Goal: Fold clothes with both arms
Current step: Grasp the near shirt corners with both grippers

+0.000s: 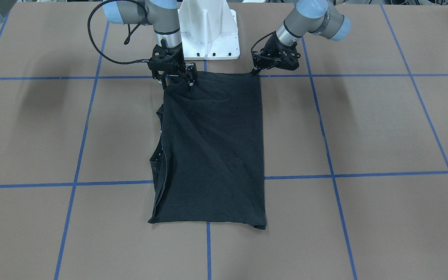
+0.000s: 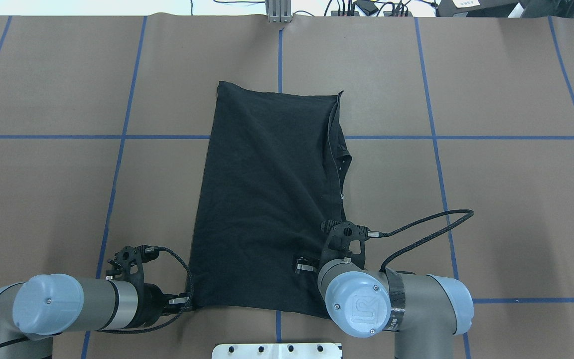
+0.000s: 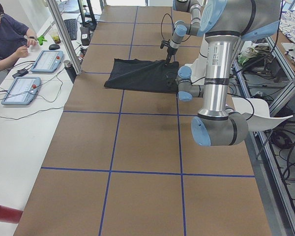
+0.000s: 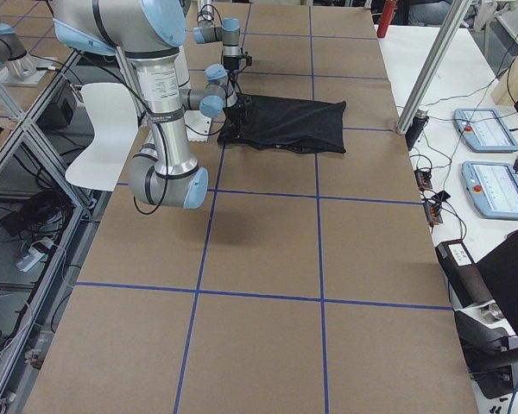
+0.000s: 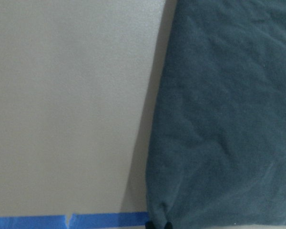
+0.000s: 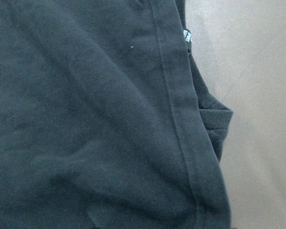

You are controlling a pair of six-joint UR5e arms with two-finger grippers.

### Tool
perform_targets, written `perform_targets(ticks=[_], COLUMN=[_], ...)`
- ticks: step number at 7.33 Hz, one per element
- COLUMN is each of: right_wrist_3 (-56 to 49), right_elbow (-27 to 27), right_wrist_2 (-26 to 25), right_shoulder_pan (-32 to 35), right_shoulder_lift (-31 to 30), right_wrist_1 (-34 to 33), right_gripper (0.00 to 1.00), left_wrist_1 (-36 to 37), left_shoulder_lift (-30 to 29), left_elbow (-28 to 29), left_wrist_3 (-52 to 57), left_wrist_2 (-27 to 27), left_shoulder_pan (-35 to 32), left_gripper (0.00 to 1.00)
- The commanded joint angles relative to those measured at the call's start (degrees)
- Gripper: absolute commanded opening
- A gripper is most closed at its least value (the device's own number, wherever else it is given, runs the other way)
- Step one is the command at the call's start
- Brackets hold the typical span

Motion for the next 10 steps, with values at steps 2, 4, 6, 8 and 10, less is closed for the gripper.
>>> perform_targets(ticks=[2, 4, 6, 8, 10], right_wrist_3=[-0.39, -0.39, -0.39, -0.57, -0.48], right_elbow=[-1.07, -1.52, -1.61, -1.61, -1.52], right_wrist_2=[-0.78, -0.86, -1.04, -1.04, -1.13], right_shoulder_pan=[0.05, 0.13, 0.13, 0.13, 0.05], right_shoulder_lift=[-0.27, -0.27, -0.19, -0.19, -0.27], right_wrist_1=[0.0, 0.0, 0.0, 0.0, 0.0], right_gripper=[0.82, 0.82, 0.61, 0.35, 0.0], left_wrist_1=[-0.06, -0.06, -0.06, -0.06, -0.06], left_shoulder_lift=[-0.1, -0.01, -0.1, -0.1, -0.1], left_elbow=[0.0, 0.0, 0.0, 0.0, 0.0], left_wrist_3=[0.0, 0.0, 0.0, 0.0, 0.0], left_wrist_2=[0.0, 0.0, -0.08, -0.08, -0.08], left_shoulder_pan=[0.06, 0.06, 0.06, 0.06, 0.06], left_gripper=[0.0, 0.0, 0.0, 0.0, 0.0])
